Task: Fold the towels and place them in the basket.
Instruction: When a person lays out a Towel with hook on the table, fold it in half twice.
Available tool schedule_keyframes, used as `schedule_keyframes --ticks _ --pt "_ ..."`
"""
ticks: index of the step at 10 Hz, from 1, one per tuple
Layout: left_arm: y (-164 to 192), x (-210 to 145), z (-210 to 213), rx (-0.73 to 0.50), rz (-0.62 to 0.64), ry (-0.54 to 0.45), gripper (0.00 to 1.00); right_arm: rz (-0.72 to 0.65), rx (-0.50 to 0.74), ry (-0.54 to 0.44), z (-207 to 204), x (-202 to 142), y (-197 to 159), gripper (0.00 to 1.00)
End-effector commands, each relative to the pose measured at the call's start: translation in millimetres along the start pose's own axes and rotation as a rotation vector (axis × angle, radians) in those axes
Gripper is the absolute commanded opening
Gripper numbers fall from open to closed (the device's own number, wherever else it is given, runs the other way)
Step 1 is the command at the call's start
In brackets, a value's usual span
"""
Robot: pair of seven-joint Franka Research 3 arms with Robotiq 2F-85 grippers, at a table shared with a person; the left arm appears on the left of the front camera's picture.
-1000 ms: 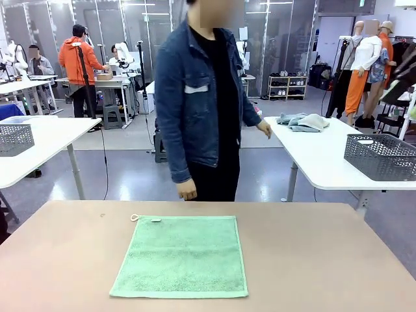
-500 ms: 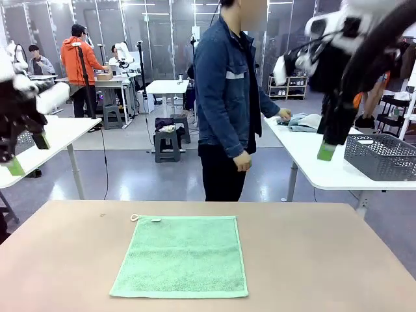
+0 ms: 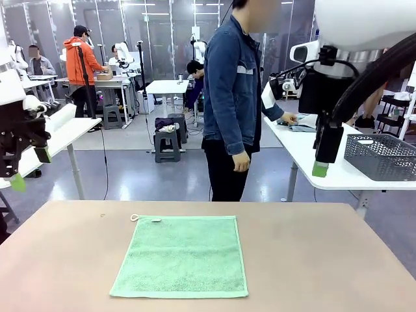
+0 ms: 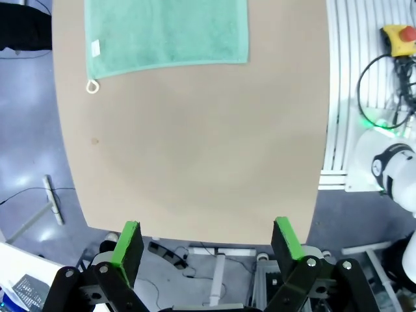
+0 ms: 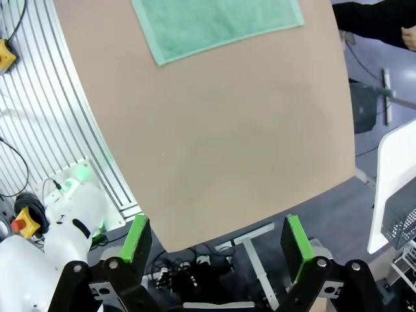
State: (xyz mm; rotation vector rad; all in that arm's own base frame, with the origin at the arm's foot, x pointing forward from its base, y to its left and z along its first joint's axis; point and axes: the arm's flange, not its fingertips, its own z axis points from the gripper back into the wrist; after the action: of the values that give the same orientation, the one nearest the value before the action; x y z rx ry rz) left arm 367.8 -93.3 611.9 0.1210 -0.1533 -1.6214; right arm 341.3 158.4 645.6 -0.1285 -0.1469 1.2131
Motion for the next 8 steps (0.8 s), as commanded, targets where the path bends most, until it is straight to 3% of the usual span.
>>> schedule_keyframes --ticks 1,4,5,8 --pt "1.4 0.9 6.3 0.004 0.012 0.003 1.0 -0.01 -0.015 0.0 4.4 -1.8 0.5 1.0" --pt "0.8 -0.4 3.2 0.005 -0.003 -0.01 1.0 0.003 -0.004 -0.014 5.7 -1.1 -1.3 1.0" --pt "-7.9 17.4 -9.4 0.019 -0.024 -0.044 1.0 0.084 -0.007 -0.032 -5.0 11.5 11.6 1.0" --pt "-23.1 53.4 -77.0 0.0 0.024 -0.079 1.0 0.235 0.035 -0.043 -73.2 48.3 57.4 1.0"
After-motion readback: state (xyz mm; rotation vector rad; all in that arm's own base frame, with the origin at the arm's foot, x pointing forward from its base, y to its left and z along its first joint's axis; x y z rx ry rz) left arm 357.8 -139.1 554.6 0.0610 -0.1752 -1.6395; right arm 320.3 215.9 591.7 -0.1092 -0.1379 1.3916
